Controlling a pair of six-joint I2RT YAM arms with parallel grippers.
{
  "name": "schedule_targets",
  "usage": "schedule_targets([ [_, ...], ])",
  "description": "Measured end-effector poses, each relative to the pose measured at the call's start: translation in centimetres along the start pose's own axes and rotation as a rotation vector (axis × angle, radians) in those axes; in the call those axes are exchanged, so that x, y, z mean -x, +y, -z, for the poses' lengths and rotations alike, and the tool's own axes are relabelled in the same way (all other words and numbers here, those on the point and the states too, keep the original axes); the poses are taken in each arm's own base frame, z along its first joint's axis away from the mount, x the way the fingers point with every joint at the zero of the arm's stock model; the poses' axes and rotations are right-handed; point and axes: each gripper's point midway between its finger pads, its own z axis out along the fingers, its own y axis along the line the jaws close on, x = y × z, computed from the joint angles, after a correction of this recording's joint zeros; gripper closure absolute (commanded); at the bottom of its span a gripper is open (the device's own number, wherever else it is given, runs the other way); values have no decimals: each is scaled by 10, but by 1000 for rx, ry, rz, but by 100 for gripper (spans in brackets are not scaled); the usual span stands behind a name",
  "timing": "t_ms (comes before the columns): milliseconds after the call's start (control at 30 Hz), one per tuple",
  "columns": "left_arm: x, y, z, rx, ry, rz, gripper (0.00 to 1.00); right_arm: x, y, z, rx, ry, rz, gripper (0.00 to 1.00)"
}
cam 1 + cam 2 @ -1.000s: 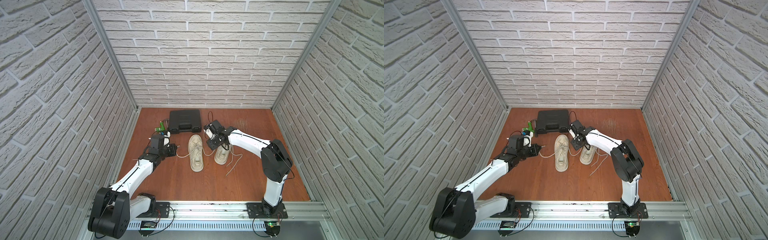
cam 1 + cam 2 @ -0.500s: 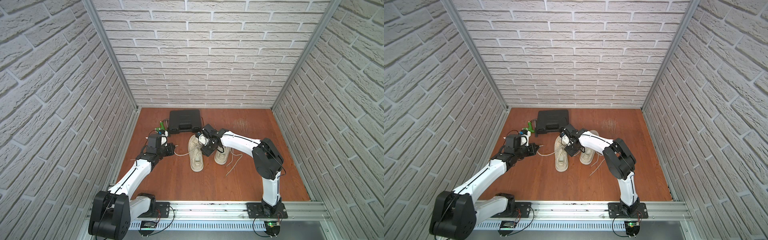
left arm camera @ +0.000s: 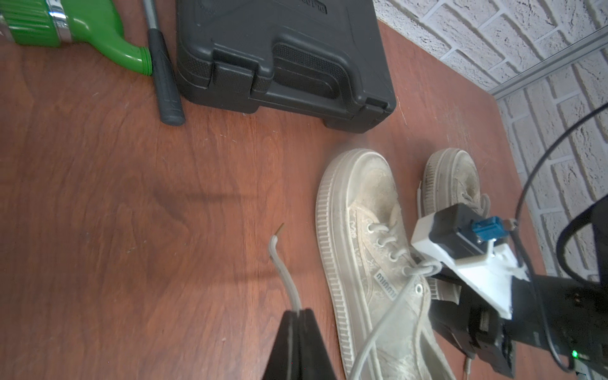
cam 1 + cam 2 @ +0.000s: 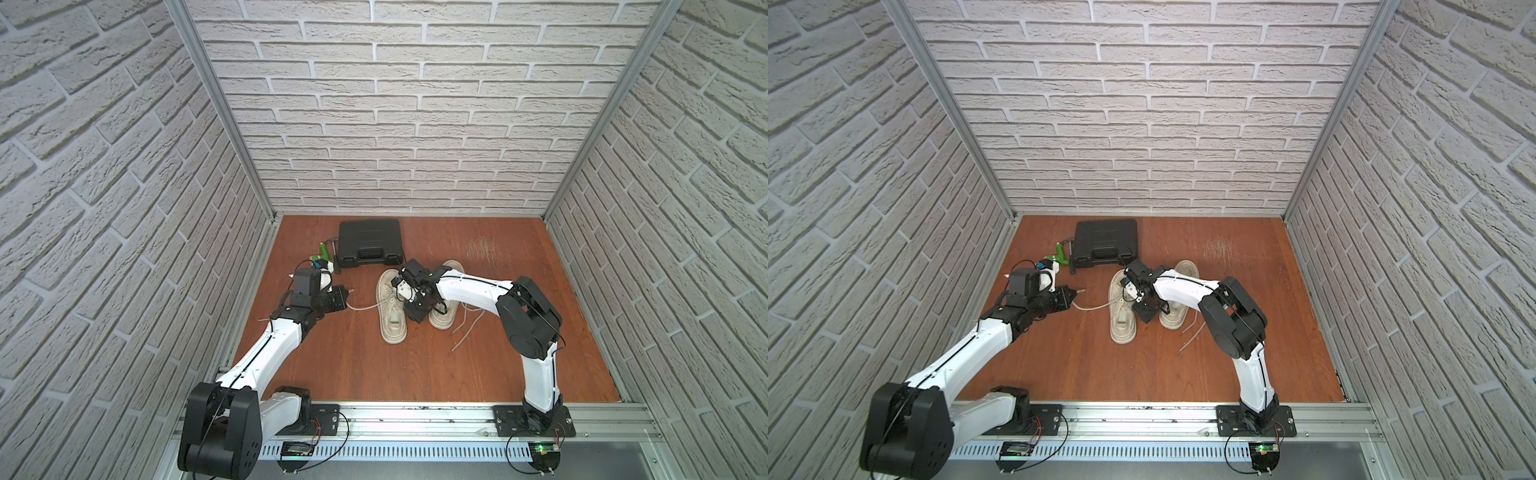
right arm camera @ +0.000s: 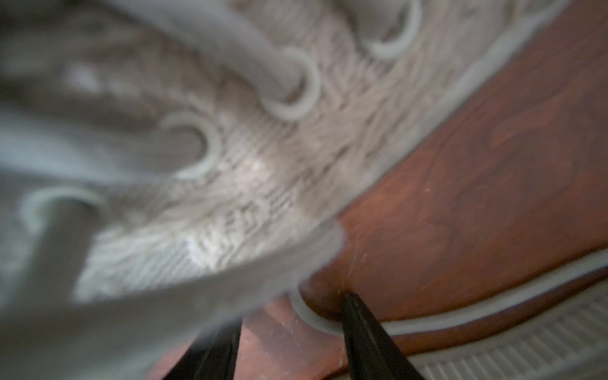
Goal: Tie the shoes
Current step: Tie the shoelace on the shoe.
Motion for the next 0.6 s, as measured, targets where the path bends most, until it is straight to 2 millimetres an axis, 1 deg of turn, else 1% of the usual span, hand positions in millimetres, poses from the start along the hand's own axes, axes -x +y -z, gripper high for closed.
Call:
schedule_targets([
  [100, 1, 1, 0, 3, -2, 3, 100, -1, 0, -1, -2, 1, -10, 75],
  [167, 1, 3, 1, 6, -4, 5, 100, -1, -1, 0, -8, -2, -16, 91],
  [200, 2, 3, 1, 7, -5, 7, 100, -1, -2, 0, -14, -3, -24, 96],
  [333, 5, 9, 2, 18, -15, 20, 100, -6, -8, 2, -41, -10, -60, 98],
  [433, 8, 14, 4, 28, -24, 31, 100, -18, -19, 7, -63, -6, -116, 98],
  [500, 11, 17, 5, 33, -33, 33, 100, -25, -30, 15, -79, -16, -168, 97],
  [600, 19, 19, 9, 36, -52, 34, 100, -26, -46, 34, -101, -66, -252, 97],
])
